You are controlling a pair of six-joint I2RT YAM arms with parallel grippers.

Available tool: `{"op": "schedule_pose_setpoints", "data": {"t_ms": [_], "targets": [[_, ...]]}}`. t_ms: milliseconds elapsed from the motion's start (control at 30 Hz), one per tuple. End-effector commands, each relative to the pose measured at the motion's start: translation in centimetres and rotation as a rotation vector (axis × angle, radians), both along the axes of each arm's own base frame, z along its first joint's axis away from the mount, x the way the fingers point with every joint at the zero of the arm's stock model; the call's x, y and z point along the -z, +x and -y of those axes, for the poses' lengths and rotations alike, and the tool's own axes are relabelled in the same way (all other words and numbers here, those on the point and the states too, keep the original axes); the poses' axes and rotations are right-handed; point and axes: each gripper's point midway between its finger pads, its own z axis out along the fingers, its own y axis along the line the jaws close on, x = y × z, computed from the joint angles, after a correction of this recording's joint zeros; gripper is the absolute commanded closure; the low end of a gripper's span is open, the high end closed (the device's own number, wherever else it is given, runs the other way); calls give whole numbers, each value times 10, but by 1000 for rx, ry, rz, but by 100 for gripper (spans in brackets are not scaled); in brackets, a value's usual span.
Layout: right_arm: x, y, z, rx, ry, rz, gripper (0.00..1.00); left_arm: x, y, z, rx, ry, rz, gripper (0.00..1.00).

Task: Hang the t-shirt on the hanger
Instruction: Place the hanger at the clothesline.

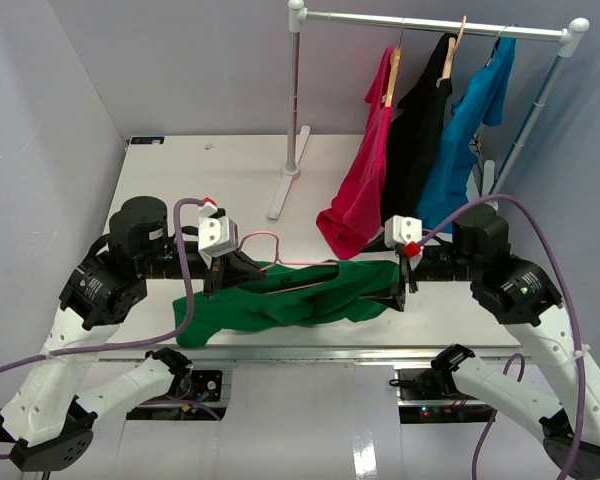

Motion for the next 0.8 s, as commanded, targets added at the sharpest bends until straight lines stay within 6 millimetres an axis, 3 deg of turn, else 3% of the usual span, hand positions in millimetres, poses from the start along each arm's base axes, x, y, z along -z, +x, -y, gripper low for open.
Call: {"op": "schedule_pose_setpoints", "data": {"t_ms": [0, 267, 467, 533, 600, 767], "targets": [[-27, -26, 3, -118, 69, 86, 9, -17, -11, 2, 64, -44, 37, 100], [-35, -17, -5, -127, 59, 86, 9, -14, -13, 4, 76, -47, 25, 100], [-19, 3, -19, -103, 33, -13, 14, -18, -15, 6, 100, -62, 26, 100], [-15, 7, -24, -102, 43, -37, 18, -17, -15, 7, 108, -63, 22, 100], [-12, 10, -28, -102, 41, -63, 31, -16, -11, 9, 102, -62, 24, 100], [-5, 15, -34, -107, 37, -109, 49, -19, -8, 15, 123, -85, 32, 100]]}}
